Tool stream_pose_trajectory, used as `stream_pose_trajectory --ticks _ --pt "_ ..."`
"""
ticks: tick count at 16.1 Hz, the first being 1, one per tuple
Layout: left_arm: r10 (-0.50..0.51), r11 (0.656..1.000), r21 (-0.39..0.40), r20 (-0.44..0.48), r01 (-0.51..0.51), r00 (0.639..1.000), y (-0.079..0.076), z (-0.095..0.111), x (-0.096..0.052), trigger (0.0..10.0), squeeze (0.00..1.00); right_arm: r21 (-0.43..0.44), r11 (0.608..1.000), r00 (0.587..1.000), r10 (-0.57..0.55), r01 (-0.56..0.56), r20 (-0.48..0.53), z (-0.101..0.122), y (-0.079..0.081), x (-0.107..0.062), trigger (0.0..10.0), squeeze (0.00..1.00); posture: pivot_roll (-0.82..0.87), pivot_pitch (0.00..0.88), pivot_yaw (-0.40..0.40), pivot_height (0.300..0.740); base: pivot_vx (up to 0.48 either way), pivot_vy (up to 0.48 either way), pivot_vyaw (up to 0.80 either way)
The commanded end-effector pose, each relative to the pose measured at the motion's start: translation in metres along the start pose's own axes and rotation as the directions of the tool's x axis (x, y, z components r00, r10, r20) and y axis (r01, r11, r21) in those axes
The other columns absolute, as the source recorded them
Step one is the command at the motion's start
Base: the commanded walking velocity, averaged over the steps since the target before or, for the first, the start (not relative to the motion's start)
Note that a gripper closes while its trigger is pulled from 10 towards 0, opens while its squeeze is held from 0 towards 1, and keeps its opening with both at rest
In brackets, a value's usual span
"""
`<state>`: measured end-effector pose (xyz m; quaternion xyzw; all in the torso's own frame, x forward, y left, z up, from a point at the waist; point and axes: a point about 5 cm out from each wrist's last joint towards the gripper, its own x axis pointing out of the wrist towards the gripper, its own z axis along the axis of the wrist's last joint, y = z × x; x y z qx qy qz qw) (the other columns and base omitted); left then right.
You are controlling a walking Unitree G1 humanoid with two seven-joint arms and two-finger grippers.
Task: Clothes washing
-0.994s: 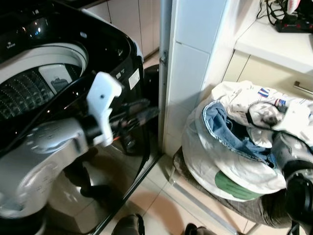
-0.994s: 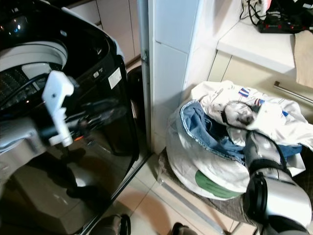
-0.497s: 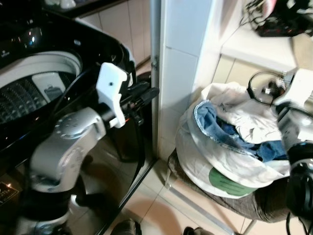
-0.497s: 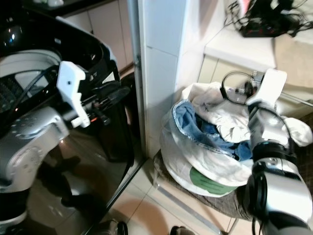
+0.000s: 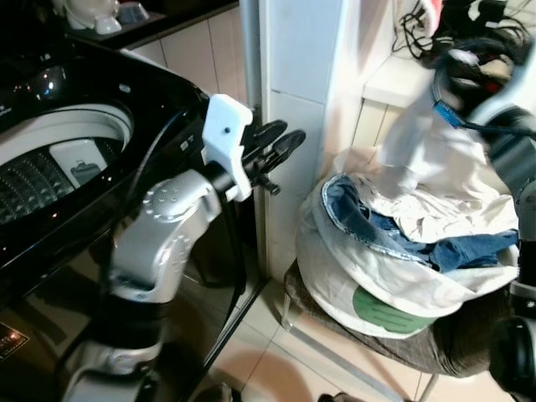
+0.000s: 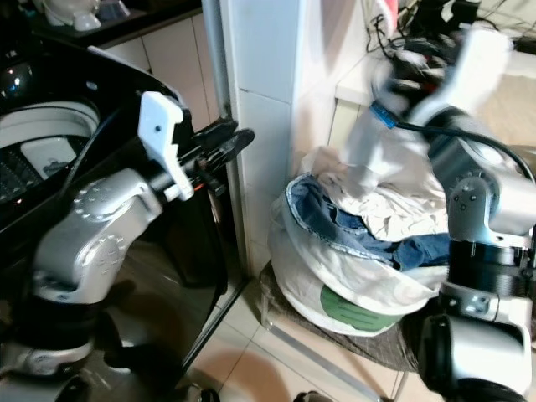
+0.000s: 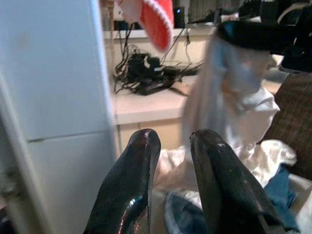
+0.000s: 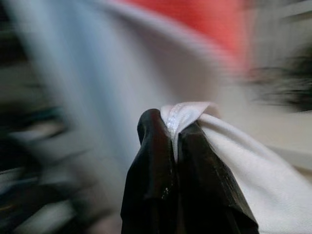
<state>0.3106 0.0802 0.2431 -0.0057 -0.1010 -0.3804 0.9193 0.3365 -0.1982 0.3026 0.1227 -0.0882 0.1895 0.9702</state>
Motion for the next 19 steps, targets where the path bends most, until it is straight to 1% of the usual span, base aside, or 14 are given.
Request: stream_pose_trajectory --ticks 1,4,5,6,7,9,10,11,12,13,14,16,17,19 --pt "0.019 1.0 0.015 0.029 -0.019 0.999 0.003 0.005 0.002 10.0 0.0 0.039 0.99 0.991 0.133 -0.133 0.021 0.012 0.027 0.001 0.0 0.0 -0.09 0.0 0.046 0.74 0.0 0.0 0.0" --pt "0.039 0.997 -0.071 0.109 -0.032 0.993 0.004 0.013 0.008 10.0 0.0 0.155 0.952 0.963 0.254 -0.265 0.086 0.026 0.057 0.002 0.0 0.0 -0.09 0.0 0.041 0.74 0.0 0.0 0.0" --pt "0.052 0.992 -0.122 0.143 -0.034 0.988 0.005 0.017 0.011 10.0 0.0 0.229 0.92 0.947 0.298 -0.318 0.117 0.031 0.068 0.004 0.0 0.0 -0.08 0.0 0.034 0.74 0.0 0.0 0.0" --pt "0.062 0.986 -0.161 0.165 -0.035 0.984 0.004 0.017 0.013 10.0 0.0 0.321 0.858 0.916 0.364 -0.401 0.17 0.037 0.086 0.007 0.0 0.0 -0.09 0.0 0.029 0.74 0.0 0.0 0.0" --pt "0.065 0.985 -0.169 0.173 -0.036 0.983 0.004 0.017 0.014 10.0 0.0 0.338 0.843 0.908 0.377 -0.418 0.182 0.039 0.09 0.007 0.0 0.0 -0.09 0.0 0.026 0.74 0.0 0.0 0.0" --pt "0.065 0.968 -0.252 0.228 -0.006 0.971 -0.002 0.02 0.019 10.0 0.0 0.391 0.802 0.892 0.414 -0.452 0.181 0.039 0.099 0.006 0.0 0.0 -0.09 0.0 0.015 0.74 0.0 0.0 0.0" --pt "0.057 0.96 -0.281 0.243 0.014 0.968 -0.005 0.022 0.019 10.0 0.0 0.399 0.796 0.89 0.42 -0.455 0.176 0.037 0.101 0.006 0.0 0.0 -0.09 0.0 0.015 0.74 0.0 0.0 0.0" --pt "-0.003 0.934 -0.341 0.284 0.104 0.959 -0.014 0.024 0.02 10.0 0.0 0.405 0.797 0.892 0.428 -0.448 0.145 0.033 0.102 0.006 0.0 0.0 -0.09 0.0 0.012 0.74 0.0 0.0 0.0" --pt "-0.02 0.928 -0.35 0.292 0.127 0.956 -0.017 0.024 0.019 10.0 0.0 0.408 0.797 0.893 0.428 -0.445 0.138 0.032 0.102 0.006 0.0 0.0 -0.09 0.0 0.012 0.74 0.0 0.0 0.0" --pt "-0.074 0.893 -0.399 0.324 0.208 0.943 -0.023 0.024 0.016 10.0 1.0 0.422 0.799 0.9 0.419 -0.428 0.12 0.03 0.101 0.005 0.0 0.0 -0.09 0.0 0.012 0.74 0.0 0.0 0.0" --pt "-0.088 0.88 -0.415 0.336 0.231 0.938 -0.025 0.023 0.014 10.0 1.0 0.429 0.8 0.903 0.413 -0.42 0.115 0.029 0.101 0.004 0.0 0.0 -0.09 0.0 0.012 0.74 0.0 0.0 0.0" --pt "-0.072 0.886 -0.411 0.335 0.215 0.939 -0.018 0.019 0.008 10.0 1.0 0.434 0.806 0.911 0.4 -0.404 0.105 0.028 0.1 0.003 0.0 0.0 -0.1 0.0 0.016 0.74 0.0 0.0 0.0" --pt "-0.052 0.88 -0.427 0.345 0.206 0.937 -0.007 0.016 0.0 10.0 1.0 0.436 0.809 0.915 0.391 -0.394 0.1 0.027 0.097 0.002 0.0 0.0 -0.1 0.0 0.016 0.74 0.0 0.0 0.0" --pt "-0.091 0.872 -0.423 0.356 0.247 0.93 0.004 0.014 -0.015 10.0 1.0 0.435 0.819 0.923 0.373 -0.375 0.092 0.026 0.093 0.001 0.0 0.0 -0.1 0.0 0.018 0.74 0.0 0.0 0.0"
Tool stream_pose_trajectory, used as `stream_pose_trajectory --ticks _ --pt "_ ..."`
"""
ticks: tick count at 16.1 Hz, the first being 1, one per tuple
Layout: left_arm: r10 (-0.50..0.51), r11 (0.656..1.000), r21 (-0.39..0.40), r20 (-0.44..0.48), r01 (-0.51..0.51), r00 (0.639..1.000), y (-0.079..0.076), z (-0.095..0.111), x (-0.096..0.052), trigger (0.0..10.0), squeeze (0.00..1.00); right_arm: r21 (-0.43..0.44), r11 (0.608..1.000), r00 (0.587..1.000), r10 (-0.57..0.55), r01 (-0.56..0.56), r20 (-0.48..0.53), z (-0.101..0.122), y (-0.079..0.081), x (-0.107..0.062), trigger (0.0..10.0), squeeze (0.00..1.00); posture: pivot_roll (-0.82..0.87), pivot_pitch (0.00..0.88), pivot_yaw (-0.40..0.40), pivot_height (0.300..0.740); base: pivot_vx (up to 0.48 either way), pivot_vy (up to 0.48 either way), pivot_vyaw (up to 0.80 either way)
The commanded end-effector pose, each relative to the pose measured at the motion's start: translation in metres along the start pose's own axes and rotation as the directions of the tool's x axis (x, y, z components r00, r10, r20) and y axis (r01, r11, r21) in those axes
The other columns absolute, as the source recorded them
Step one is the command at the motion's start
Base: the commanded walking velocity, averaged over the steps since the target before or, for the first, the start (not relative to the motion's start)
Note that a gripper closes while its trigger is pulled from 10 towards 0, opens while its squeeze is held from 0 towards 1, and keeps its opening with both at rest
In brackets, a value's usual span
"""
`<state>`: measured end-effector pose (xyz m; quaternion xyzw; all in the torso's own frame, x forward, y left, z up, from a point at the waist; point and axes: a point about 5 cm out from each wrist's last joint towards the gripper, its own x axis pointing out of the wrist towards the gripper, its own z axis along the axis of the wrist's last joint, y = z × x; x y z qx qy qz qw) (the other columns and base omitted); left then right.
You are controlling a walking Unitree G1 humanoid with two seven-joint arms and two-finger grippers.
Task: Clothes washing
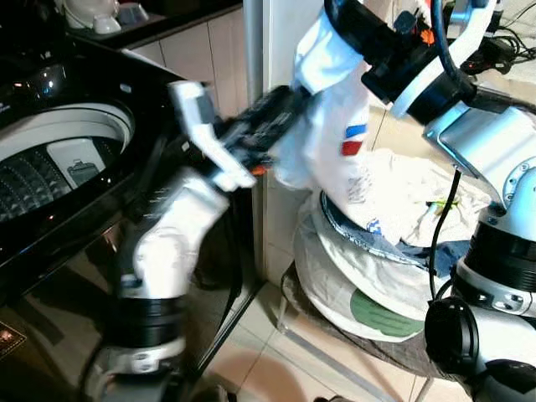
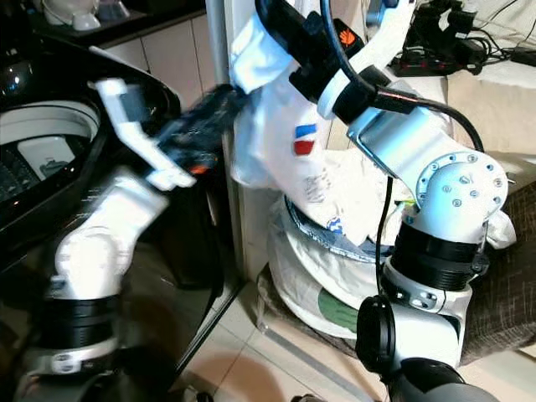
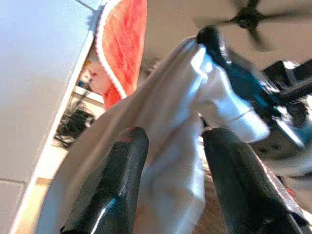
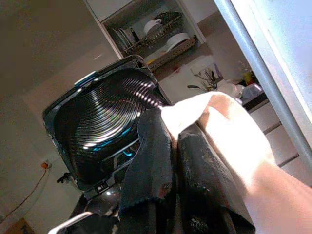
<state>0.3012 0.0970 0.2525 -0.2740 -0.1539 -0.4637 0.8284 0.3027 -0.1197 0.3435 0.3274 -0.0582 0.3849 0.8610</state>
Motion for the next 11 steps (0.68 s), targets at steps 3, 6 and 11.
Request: stream_pose_trajectory --ticks 3,6,11 --pt "-0.052 0.997 0.048 -0.091 0.057 0.994 -0.007 -0.011 0.006 10.0 1.0 0.016 0.999 1.0 0.029 -0.029 -0.006 0.001 0.004 -0.005 0.0 0.0 -0.09 0.0 0.013 0.74 0.0 0.0 0.0" --pt "0.016 0.99 0.141 -0.186 0.011 0.982 -0.002 -0.028 0.014 10.0 1.0 0.029 0.999 0.999 0.041 -0.041 -0.011 -0.001 0.005 -0.005 0.0 0.0 -0.09 0.0 0.014 0.74 0.0 0.0 0.0" --pt "-0.118 0.993 -0.009 -0.149 0.118 0.982 -0.021 -0.04 0.027 10.0 0.0 0.029 0.999 0.999 0.041 -0.04 -0.026 -0.004 0.008 -0.006 0.0 0.0 -0.11 0.0 0.024 0.74 0.0 0.0 0.0"
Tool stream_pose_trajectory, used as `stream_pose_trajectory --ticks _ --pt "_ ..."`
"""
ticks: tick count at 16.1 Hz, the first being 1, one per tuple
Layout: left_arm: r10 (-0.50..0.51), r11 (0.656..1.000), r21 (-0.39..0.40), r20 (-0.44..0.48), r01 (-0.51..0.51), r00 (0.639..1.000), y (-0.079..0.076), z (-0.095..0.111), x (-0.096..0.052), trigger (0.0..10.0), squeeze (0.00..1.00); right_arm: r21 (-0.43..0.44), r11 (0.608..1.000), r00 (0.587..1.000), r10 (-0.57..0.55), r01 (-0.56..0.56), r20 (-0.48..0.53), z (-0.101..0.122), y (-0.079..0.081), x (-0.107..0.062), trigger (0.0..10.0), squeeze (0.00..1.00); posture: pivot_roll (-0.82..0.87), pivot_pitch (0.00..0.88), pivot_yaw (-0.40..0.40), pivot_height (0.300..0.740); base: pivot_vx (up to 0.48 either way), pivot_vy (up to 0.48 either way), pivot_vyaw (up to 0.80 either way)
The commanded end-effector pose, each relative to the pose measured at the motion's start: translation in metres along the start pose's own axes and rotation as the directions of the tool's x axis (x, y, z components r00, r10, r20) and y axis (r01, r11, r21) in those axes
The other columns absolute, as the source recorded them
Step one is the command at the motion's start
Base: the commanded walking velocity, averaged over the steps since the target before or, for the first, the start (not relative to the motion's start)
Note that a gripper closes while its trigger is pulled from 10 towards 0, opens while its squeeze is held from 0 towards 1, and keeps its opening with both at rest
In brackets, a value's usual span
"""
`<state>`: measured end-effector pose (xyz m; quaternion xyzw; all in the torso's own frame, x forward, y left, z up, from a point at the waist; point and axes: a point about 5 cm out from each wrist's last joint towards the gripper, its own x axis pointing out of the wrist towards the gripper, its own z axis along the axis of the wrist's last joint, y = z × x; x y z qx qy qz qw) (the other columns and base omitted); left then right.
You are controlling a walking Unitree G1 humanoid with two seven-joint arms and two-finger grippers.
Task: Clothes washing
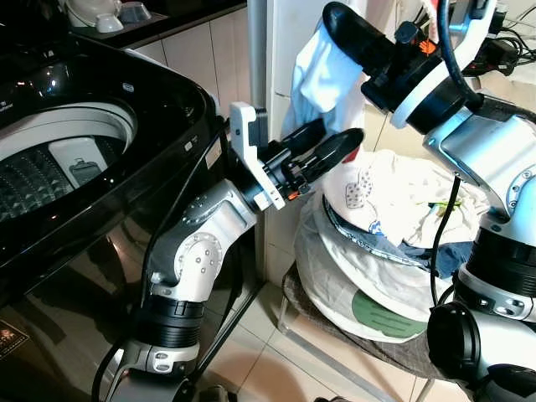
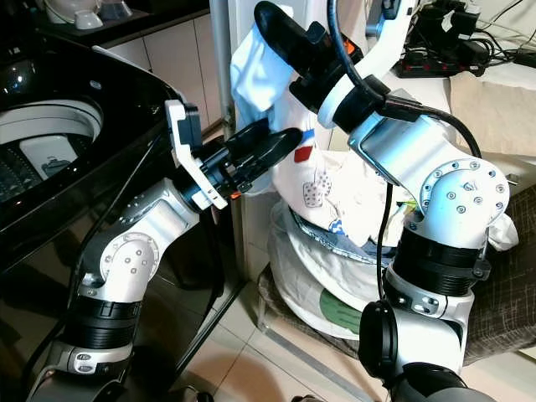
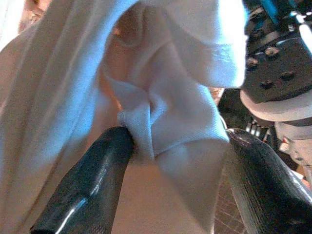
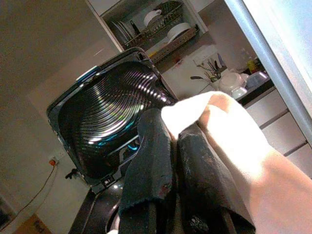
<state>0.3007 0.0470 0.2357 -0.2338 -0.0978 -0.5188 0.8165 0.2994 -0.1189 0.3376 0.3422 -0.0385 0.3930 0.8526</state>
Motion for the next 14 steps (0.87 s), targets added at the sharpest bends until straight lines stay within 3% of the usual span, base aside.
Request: stream_pose_trajectory --ticks 1,2,14 --pt "-0.022 0.999 0.04 -0.036 0.024 0.999 -0.004 -0.003 0.002 2.0 0.0 -0.02 0.999 0.999 0.033 -0.033 -0.002 0.0 0.009 -0.002 0.0 0.0 -0.11 0.0 0.025 0.74 0.0 0.0 0.0" --pt "-0.019 0.999 0.05 -0.057 0.022 0.998 -0.003 -0.007 0.002 0.0 0.0 -0.019 0.999 0.999 0.032 -0.032 -0.003 0.0 0.009 -0.002 0.0 0.0 -0.11 0.0 0.025 0.74 0.0 0.0 0.0" --pt "0.025 0.996 0.084 -0.056 -0.02 0.998 0.007 -0.004 -0.003 0.0 0.0 -0.028 0.999 1.0 0.021 -0.021 -0.003 -0.002 0.007 -0.001 0.0 0.0 -0.1 0.0 0.03 0.74 0.0 0.0 0.0"
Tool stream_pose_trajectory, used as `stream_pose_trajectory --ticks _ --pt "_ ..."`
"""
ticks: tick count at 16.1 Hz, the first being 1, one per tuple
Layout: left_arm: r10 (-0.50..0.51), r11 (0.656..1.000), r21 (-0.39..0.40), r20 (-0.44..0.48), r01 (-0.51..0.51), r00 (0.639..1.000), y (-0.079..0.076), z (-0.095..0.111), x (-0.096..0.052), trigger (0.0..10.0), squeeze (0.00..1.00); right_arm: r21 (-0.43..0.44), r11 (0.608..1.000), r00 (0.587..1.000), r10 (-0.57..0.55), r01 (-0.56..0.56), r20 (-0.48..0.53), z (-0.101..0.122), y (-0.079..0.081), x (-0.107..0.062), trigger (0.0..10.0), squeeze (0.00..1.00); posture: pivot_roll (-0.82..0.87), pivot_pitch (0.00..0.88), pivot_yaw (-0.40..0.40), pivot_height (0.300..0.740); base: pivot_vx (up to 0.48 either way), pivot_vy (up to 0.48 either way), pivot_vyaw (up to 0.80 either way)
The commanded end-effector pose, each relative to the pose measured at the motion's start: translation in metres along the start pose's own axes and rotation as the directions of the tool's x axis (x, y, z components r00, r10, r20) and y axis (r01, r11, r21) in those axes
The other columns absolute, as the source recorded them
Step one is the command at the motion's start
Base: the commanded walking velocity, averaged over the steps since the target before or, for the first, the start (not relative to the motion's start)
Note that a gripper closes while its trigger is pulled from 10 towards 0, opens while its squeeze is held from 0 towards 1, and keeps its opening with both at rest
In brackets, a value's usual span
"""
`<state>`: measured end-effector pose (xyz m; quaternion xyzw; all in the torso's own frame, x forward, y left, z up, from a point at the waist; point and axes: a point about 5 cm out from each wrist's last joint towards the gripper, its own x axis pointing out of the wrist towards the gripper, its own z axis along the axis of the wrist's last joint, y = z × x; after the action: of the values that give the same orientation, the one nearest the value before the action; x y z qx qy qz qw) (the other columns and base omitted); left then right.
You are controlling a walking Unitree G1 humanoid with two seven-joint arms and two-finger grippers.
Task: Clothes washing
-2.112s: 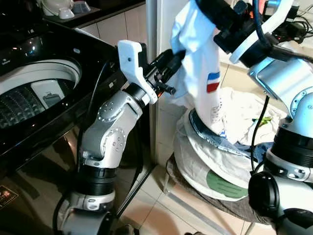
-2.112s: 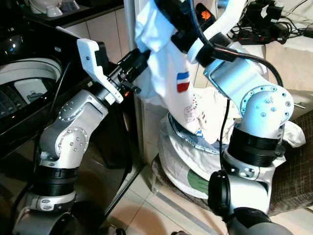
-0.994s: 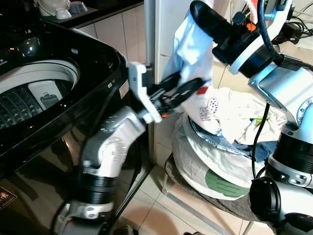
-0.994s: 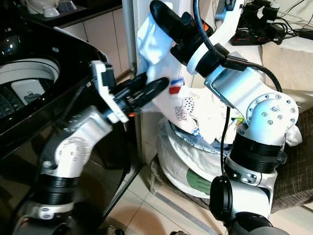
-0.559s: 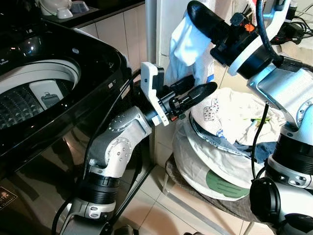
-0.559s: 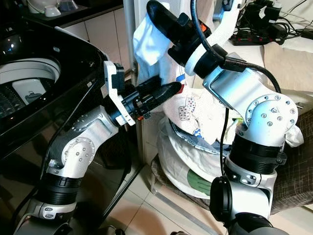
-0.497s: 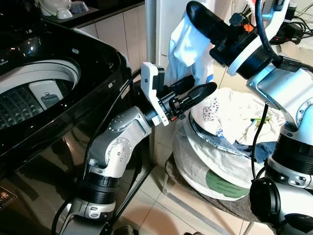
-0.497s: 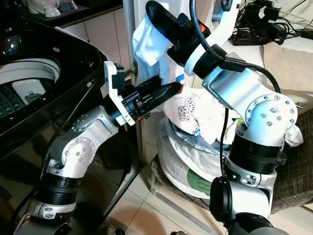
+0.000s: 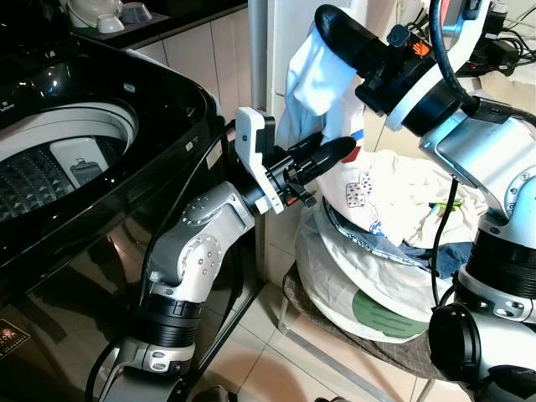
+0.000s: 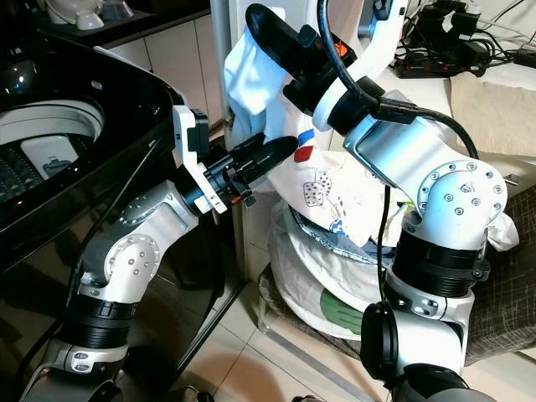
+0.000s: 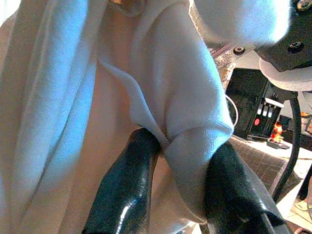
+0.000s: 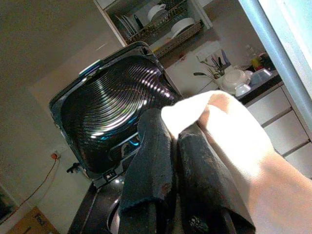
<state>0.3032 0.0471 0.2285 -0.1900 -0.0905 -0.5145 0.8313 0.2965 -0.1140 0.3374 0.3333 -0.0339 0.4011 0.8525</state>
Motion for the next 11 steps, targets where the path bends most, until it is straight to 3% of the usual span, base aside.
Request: stream_pose_trajectory --ticks 1,11 --pt "0.005 1.0 0.012 0.002 -0.005 1.0 0.0025 0.0015 -0.0012 0.0 0.0 -0.018 1.0 1.0 0.009 -0.009 0.018 0.0017 0.0034 -0.0018 0.0 0.0 -0.1 0.0 0.03 0.74 0.0 0.0 0.0" --pt "0.002 1.0 0.003 0.02 -0.002 1.0 0.0053 0.0059 -0.0022 0.0 0.0 -0.026 1.0 0.999 -0.005 0.006 0.036 0.0014 0.0041 -0.003 0.0 0.0 -0.1 0.0 0.044 0.74 0.0 0.0 0.0"
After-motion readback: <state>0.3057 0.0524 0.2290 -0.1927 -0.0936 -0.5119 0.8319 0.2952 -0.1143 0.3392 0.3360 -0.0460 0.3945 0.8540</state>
